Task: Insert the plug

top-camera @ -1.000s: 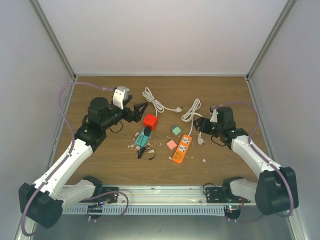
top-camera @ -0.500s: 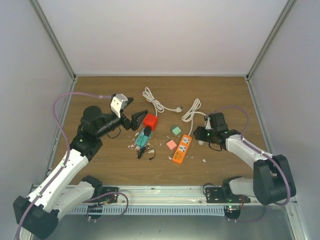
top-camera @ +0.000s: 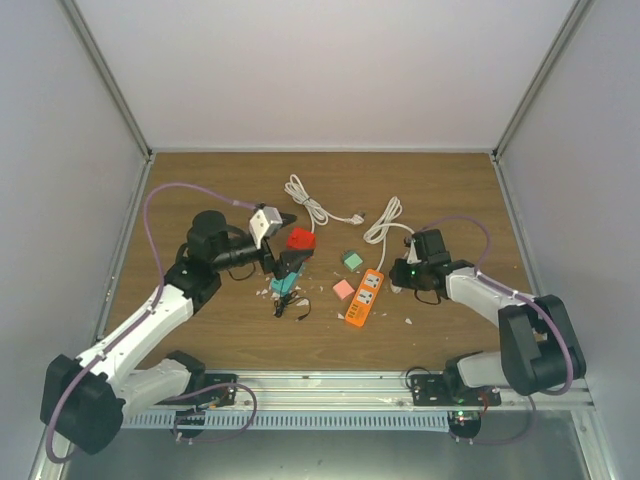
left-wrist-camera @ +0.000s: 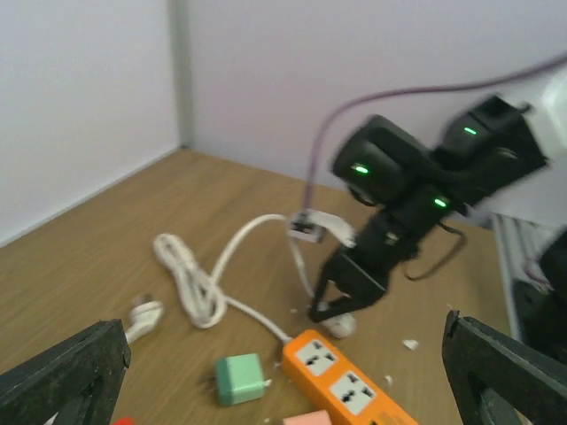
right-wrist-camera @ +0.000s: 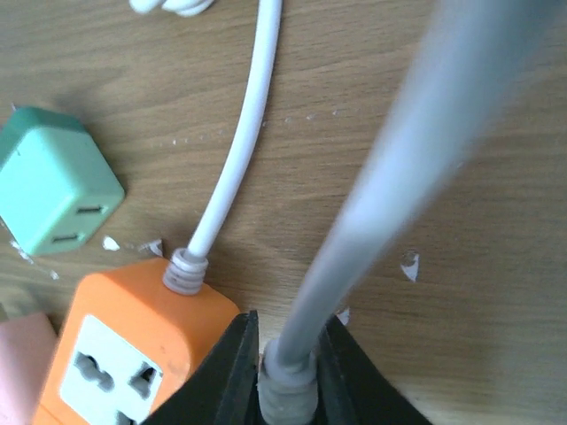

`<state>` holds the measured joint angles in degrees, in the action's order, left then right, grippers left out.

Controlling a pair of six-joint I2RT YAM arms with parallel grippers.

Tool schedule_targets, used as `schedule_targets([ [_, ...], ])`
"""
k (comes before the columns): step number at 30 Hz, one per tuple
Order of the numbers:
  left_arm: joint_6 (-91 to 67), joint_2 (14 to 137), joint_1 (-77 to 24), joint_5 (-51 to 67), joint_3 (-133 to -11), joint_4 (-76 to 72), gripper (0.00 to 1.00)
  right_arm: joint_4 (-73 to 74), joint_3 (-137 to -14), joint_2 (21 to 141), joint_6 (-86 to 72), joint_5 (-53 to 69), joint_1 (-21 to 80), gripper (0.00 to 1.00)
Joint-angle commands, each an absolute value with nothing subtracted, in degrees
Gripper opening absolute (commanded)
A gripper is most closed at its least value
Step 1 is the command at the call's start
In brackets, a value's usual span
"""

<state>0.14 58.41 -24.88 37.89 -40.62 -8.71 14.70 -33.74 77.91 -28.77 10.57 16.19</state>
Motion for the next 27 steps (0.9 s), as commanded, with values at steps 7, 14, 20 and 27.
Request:
schedule_targets([
  [7, 20.6, 58.9, -32.5, 55.5, -41.1, -6.0, 0.99, 13.2, -34.1, 77.7, -28.6, 11.4, 17.2, 0.00],
  [14, 21.1, 58.2, -32.3, 62.1, -39.7, -8.8, 0.99, 10.1, -33.0, 72.8, -30.1, 17.8, 17.2, 0.00],
  [20, 4.8, 60.0, -31.9, 35.8, -41.2, -19.1, 0.99, 9.2, -33.0, 64.6, -32.4, 21.7, 17.3, 0.01],
  [27, -4.9, 72.2, -32.5, -12.8, -60.5, -0.7, 0.99, 10.5, -34.1, 60.0, -32.4, 21.7, 17.2, 0.01],
])
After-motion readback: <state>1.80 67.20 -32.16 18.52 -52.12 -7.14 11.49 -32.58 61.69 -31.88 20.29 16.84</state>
